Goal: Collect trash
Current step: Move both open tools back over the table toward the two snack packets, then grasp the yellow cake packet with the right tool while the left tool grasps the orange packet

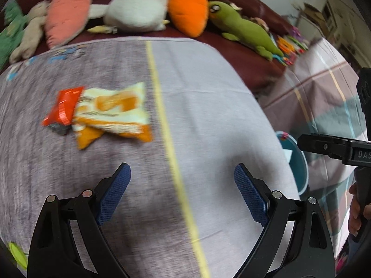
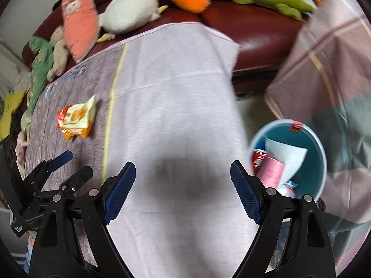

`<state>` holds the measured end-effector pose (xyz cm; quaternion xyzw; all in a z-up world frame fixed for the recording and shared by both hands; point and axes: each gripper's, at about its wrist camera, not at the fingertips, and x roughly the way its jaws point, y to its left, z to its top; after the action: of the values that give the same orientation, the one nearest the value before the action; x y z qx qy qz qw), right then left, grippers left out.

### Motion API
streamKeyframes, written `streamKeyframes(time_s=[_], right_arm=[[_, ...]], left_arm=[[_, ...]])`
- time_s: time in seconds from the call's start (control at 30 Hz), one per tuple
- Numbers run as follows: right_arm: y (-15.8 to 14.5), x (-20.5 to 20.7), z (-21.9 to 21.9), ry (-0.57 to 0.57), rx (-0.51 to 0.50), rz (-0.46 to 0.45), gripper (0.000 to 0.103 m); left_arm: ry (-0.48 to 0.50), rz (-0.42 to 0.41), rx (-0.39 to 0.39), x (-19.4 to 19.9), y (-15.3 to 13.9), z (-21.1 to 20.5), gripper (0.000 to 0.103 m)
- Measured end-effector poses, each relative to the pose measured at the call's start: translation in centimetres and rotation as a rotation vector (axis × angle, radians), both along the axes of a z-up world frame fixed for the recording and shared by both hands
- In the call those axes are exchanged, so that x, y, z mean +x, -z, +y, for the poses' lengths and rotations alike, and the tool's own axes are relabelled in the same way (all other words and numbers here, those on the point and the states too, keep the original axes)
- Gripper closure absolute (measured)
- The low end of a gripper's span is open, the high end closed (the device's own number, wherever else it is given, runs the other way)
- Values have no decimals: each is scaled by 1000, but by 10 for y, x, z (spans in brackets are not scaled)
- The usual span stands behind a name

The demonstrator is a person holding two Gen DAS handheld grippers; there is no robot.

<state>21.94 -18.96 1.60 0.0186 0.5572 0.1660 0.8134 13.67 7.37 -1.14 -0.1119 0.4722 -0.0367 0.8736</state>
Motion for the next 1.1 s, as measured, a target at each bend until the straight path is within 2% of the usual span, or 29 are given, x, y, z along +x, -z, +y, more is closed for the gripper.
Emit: streamKeyframes(time_s=[0.23,0.47,0.7,0.93,1.1], right_arm=[[-2,-3,67,-90,-14,13,23],[12,-5,129,-172,-19,65,23],[26,17,189,-227,-9,109,23],[43,47,235,-261,-4,136,23],[56,64,246,-243,17,151,23]], left_arm=[[-82,4,-5,-18,9,55,8],[-176,30,15,-32,23,115,8],[-258,58,12,-32,34,164,8],[-239,67,32,-18,38,177,8],[-214,69,42,-8,40,177,8]])
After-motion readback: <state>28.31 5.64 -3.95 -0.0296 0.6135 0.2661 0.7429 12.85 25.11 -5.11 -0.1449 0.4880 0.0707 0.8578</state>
